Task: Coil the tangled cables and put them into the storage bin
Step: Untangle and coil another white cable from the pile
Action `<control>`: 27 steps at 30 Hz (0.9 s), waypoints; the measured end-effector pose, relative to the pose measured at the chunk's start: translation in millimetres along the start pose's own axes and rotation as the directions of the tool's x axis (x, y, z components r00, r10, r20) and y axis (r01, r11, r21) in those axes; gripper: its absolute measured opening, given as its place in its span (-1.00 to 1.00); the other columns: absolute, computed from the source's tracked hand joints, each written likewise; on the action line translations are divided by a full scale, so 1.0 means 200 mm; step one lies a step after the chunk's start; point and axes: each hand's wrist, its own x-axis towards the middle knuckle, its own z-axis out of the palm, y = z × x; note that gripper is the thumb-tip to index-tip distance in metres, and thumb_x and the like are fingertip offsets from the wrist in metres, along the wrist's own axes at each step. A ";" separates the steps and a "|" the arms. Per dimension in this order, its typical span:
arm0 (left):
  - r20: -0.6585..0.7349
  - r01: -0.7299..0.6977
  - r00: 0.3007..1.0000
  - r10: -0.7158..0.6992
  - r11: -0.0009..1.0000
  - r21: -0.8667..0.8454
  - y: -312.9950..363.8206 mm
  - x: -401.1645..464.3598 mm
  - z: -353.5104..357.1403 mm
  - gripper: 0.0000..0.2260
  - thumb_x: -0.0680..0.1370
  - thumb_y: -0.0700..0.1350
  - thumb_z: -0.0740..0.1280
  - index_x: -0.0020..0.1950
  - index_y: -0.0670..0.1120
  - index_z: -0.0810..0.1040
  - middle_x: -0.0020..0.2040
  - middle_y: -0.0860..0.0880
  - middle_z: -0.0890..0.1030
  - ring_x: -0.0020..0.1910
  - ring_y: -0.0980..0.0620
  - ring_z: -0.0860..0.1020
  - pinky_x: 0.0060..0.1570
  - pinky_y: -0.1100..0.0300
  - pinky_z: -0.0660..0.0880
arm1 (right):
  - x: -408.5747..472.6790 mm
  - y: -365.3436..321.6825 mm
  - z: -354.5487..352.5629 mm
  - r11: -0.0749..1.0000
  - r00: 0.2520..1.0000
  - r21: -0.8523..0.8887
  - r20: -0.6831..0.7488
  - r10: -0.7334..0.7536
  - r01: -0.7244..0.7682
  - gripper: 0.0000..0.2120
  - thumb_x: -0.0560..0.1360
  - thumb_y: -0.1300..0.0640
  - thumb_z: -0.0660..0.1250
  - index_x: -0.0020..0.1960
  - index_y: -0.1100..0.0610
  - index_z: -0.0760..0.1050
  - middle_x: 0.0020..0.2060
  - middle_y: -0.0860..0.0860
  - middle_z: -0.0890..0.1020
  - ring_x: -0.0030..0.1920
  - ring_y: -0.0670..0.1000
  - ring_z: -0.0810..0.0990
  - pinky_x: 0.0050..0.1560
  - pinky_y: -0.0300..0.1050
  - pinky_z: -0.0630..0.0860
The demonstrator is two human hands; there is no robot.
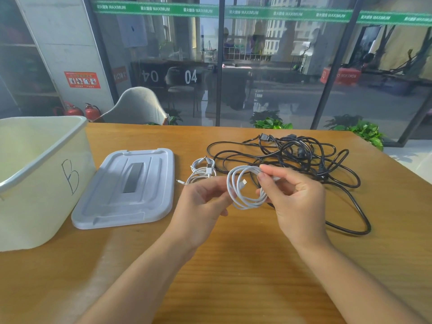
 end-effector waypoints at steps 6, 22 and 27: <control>-0.080 0.069 0.994 -0.081 0.987 -0.144 0.03 0.00 -0.02 -0.79 0.61 -0.08 0.37 0.24 -0.03 0.64 0.03 -0.11 0.75 -0.06 0.03 0.64 -0.11 0.14 0.53 | 0.00 0.01 0.00 0.997 1.000 -0.079 0.013 -0.014 0.015 -0.88 0.55 0.14 0.52 0.08 0.00 0.74 -0.27 -0.08 0.73 -0.27 0.01 0.75 -0.25 0.01 0.69; 0.036 0.104 0.994 -0.100 0.982 -0.155 0.04 0.00 -0.04 -0.61 0.49 -0.18 0.50 0.31 -0.03 0.60 0.05 -0.16 0.75 0.05 -0.15 0.70 0.09 0.06 0.62 | 0.00 0.02 0.01 0.996 0.992 -0.061 0.103 0.073 -0.066 -0.82 0.54 0.17 0.53 0.00 -0.12 0.74 -0.23 -0.06 0.74 -0.25 0.06 0.74 -0.25 0.11 0.71; 0.094 0.132 0.989 -0.114 0.965 -0.224 0.04 0.01 -0.05 -0.60 0.52 -0.18 0.48 0.35 0.02 0.58 0.04 -0.18 0.74 0.01 -0.07 0.70 0.07 0.13 0.61 | -0.01 0.03 0.02 0.986 0.974 0.018 0.159 0.162 -0.167 -0.83 0.55 0.17 0.52 -0.01 -0.11 0.75 -0.27 -0.01 0.72 -0.29 0.02 0.74 -0.32 -0.06 0.69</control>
